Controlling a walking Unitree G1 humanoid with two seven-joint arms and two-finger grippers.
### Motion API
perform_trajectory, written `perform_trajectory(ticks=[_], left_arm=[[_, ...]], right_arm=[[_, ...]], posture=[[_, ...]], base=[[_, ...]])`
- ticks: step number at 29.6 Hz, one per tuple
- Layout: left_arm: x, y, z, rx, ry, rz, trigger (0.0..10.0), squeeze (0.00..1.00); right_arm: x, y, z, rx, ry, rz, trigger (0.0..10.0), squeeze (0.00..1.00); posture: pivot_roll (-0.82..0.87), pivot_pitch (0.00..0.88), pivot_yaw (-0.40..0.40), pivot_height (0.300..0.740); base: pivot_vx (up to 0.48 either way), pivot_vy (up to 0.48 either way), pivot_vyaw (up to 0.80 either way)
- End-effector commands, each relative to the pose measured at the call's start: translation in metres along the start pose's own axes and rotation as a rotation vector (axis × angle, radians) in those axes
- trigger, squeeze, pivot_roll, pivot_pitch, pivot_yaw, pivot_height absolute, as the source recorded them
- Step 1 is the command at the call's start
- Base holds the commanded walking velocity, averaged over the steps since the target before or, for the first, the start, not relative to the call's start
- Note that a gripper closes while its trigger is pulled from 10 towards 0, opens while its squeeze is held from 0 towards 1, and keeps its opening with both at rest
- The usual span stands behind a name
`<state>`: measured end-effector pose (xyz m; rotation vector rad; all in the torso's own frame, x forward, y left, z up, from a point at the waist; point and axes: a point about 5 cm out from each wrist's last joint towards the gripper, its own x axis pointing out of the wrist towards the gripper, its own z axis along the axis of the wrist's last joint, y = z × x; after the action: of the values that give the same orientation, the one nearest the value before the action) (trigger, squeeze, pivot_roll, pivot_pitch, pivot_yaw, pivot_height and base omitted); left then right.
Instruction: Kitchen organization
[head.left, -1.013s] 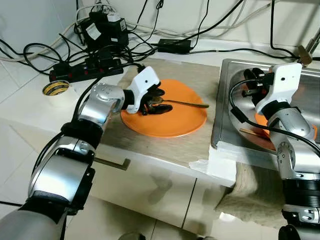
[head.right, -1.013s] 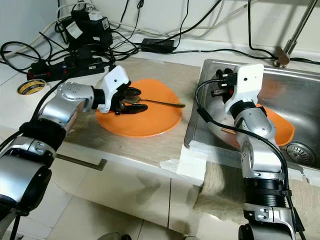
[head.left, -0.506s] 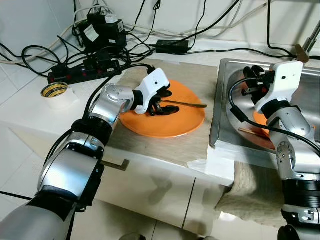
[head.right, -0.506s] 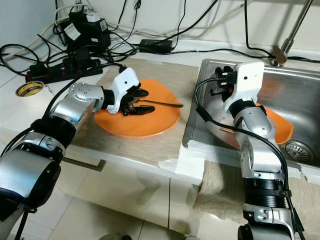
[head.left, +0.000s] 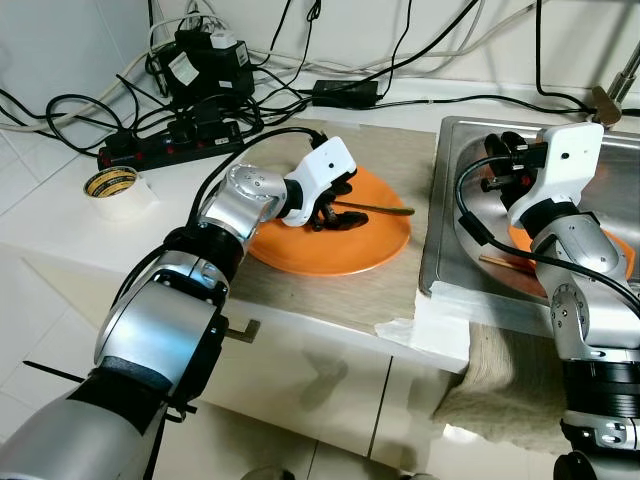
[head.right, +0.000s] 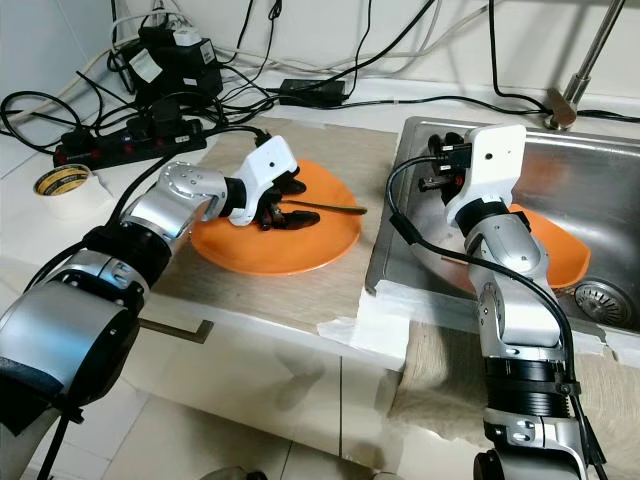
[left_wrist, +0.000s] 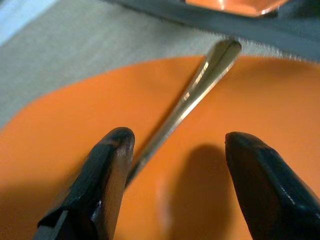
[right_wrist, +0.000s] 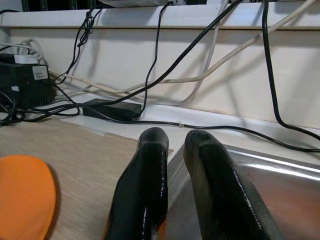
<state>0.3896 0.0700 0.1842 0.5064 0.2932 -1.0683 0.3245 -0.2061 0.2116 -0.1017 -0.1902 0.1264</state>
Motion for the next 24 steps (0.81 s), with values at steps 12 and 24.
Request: perform_trajectory(ticks=[12, 24], left_arm=[[0.007, -0.006, -0.011, -0.025, 0.109, -0.004, 10.0, 0.0], [0.01, -0.008, -0.017, -0.036, 0.139, 0.018, 0.0, 0.0]], right_arm=[[-0.007, 0.002, 0.003, -0.008, 0.011, 0.021, 10.0, 0.0], [-0.009, 0.001, 0.004, -0.017, 0.02, 0.023, 10.0, 0.0]], posture=[[-0.14, 0.0, 0.109, 0.74], [-0.15, 0.0, 0.101, 0.74]], base=[[0.0, 0.0, 0.0], [0.0, 0.0, 0.0]])
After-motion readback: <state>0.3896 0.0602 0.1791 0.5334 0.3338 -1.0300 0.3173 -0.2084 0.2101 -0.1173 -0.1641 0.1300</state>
